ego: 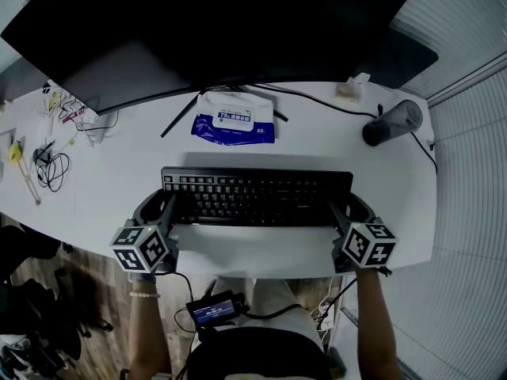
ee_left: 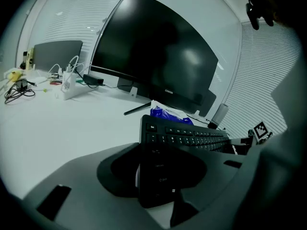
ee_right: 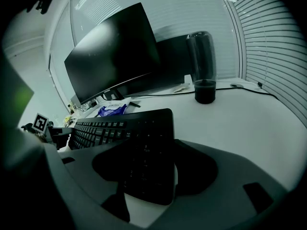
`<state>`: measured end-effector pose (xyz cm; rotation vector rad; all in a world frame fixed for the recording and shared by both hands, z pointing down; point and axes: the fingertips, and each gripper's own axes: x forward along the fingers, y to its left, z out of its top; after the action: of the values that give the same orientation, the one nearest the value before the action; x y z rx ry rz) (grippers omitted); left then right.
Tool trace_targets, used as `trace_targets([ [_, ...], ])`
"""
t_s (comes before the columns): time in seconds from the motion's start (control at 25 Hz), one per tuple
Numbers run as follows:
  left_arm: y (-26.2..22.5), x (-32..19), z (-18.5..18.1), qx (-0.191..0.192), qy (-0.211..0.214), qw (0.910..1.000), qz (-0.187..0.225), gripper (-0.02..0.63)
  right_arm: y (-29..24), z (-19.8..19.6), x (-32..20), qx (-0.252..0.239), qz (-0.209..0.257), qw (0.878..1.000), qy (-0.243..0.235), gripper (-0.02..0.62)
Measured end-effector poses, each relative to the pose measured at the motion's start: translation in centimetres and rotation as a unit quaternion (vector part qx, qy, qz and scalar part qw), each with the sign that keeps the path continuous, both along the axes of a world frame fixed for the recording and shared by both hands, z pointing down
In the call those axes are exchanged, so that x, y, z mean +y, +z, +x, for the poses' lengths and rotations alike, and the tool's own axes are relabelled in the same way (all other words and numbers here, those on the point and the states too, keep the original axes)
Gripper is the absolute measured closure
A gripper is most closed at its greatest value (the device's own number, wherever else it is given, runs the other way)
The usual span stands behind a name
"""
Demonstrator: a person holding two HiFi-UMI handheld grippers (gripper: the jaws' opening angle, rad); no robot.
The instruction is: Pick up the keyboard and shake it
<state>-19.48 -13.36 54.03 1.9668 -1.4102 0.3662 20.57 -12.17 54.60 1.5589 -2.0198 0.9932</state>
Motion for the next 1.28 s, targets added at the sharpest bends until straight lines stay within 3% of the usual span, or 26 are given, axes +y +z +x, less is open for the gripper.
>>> trace_targets([
  [0.48, 1.4, -0.7, 0.1, -0.015, -0.006, 0.9996, -0.023, 0.451, 1.4, 0.1, -0.3, -0.006, -0.029, 0.999, 0.014, 0.321],
  [0.8, 1.5, -1.0, 0.1, -0.018, -0.013, 0.9993, -0.03, 0.448, 1.4, 0.2, -0.2, 0.001, -0.023, 0.999, 0.024, 0.321],
  [1.0, 0.8, -0.8, -0.1, -0.071, -0.038, 0.9967, -0.009, 0.448, 1.1, 0.1, -0.3, 0.046, -0.013, 0.999, 0.022, 0.321],
  [1.12, -0.6, -0.6, -0.2, -0.095, -0.048, 0.9942, 0.016, 0.48, 0.4, 0.5, -0.1, 0.08, 0.002, 0.996, 0.031, 0.322],
  [1.16, -1.2, -0.7, -0.2, -0.1, -0.047, 0.9935, 0.026, 0.496, 0.0, 0.8, 0.0, 0.096, 0.011, 0.995, 0.037, 0.363],
  [1.2, -2.0, -0.7, 0.0, -0.103, -0.044, 0.993, 0.037, 0.517, -0.6, 1.0, 0.0, 0.112, 0.022, 0.993, 0.04, 0.448],
  [1.28, -3.6, -0.8, 0.6, -0.106, -0.034, 0.9921, 0.058, 0.548, -2.0, 1.1, 0.1, 0.128, 0.044, 0.99, 0.04, 0.5],
])
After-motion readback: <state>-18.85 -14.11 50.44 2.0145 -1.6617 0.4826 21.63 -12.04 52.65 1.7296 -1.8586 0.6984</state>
